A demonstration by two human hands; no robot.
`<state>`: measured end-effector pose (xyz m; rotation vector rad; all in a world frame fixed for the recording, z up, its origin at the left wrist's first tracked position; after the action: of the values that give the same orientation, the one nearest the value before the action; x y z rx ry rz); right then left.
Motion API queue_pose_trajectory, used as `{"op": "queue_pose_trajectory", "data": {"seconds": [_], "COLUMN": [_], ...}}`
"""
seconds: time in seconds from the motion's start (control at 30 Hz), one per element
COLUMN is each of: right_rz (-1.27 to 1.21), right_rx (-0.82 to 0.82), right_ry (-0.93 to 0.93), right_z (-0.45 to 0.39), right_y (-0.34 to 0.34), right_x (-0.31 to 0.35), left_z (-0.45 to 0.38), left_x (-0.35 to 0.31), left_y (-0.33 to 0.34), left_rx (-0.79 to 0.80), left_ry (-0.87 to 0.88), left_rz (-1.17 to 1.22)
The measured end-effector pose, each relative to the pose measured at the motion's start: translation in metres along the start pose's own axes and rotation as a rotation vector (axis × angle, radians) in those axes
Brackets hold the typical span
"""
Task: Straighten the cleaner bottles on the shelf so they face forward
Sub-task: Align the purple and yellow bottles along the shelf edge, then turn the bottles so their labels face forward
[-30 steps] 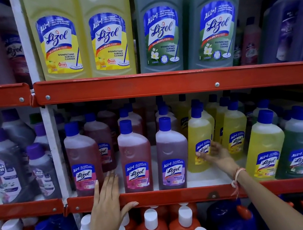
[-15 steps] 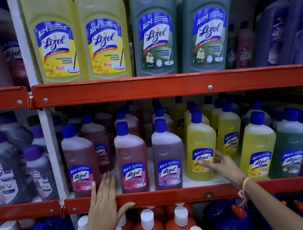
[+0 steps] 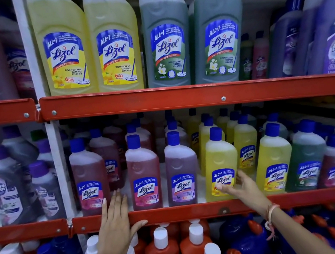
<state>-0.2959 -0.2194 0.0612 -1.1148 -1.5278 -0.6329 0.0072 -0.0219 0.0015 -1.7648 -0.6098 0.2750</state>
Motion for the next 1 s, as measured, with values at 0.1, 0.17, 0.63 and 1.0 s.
{"op": "queue_pose_trajectory", "data": {"seconds": [0.1,0.17,0.63,1.0], "right_rz": [0.026,0.071,0.047,0.192], "right_rx": [-0.212,-0.365,0.031,-0.009], "right_ry": [-0.106,-0.211,-0.14,-0.052], "right_z": [0.016,0.026,0.059,0.056], "right_y": [0.007,0.016,0.179,0.201], "right_x": [0.003,0.012,0.045,0.049], "left_z": [0.003,0.011,0.024,0.024], "left_x": [-0.001,-0.004,-0.022,-0.009], "left_y": [-0.006,-0.019,-0.046,-0.047], "left_rx": [-0.053,-0.167,-0.089,-0.065], "left_ry": [0.014,0.006,-0.124,-0.065], "left_rz": [0.029,0.154,1.061,1.093]}}
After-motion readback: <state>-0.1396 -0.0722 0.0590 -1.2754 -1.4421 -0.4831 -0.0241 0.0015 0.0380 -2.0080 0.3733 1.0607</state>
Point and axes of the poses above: each hand's wrist, its own z-axis away from the middle knuckle, its own y-axis out of the palm, x = y × z, the point moved 4 cm from there along -z, towards the middle knuckle, and after that the axes turned 13 degrees about -z, right-handed, at the moved point
